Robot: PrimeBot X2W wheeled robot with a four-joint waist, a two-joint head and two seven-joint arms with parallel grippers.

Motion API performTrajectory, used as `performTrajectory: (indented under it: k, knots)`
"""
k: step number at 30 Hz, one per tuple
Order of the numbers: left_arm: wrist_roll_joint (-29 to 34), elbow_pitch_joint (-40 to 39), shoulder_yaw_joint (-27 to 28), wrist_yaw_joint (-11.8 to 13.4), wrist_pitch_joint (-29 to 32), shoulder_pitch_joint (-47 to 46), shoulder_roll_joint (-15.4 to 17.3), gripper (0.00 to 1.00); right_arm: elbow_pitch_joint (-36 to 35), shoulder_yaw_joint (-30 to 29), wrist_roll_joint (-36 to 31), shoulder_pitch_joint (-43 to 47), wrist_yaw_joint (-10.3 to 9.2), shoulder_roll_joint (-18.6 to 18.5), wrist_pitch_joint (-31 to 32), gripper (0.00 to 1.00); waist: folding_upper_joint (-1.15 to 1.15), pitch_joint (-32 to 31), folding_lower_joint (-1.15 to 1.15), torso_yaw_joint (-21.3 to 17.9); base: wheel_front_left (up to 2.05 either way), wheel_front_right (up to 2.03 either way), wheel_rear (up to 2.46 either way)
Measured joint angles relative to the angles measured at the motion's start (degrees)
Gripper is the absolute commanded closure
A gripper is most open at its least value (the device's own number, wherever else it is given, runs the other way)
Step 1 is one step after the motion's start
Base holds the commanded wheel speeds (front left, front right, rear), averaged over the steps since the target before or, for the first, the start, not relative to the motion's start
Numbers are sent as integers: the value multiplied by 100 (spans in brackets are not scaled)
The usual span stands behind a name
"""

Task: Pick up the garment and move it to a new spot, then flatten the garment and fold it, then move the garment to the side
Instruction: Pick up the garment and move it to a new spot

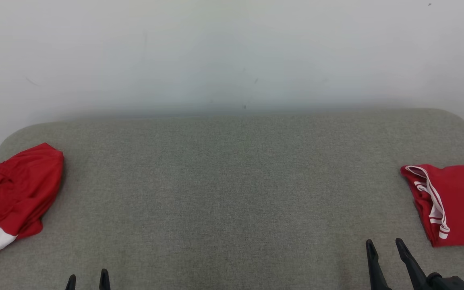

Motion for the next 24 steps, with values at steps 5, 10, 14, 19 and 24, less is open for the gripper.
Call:
performTrajectory:
  k: [5, 10, 14, 19, 24]
  knots:
    - [0, -7, 8, -1, 0, -16, 0, 0, 21, -15, 0, -5, 0, -3, -4, 0, 0, 37, 0, 39, 0, 0, 0]
    - [-40, -41, 7, 13, -1, -48, 0, 0, 12, -60, -3, 1, 0, -2, -12, 0, 0, 53, 0, 189, 0, 0, 0]
    - [-40, -55, 0, 21, 0, -45, -1, 0, 5, -14, -27, 4, 0, -8, -15, 0, 0, 46, 0, 397, 0, 0, 0]
    - [-23, -62, 2, 26, -1, -38, 0, 0, 0, 55, -52, 2, 0, 0, -1, 0, 0, 31, 0, 676, 0, 0, 0]
    - [18, -76, 40, 26, -1, -11, 0, 0, 35, 158, -44, -8, 0, 45, -8, 0, 0, 6, 0, 1108, 0, 0, 0]
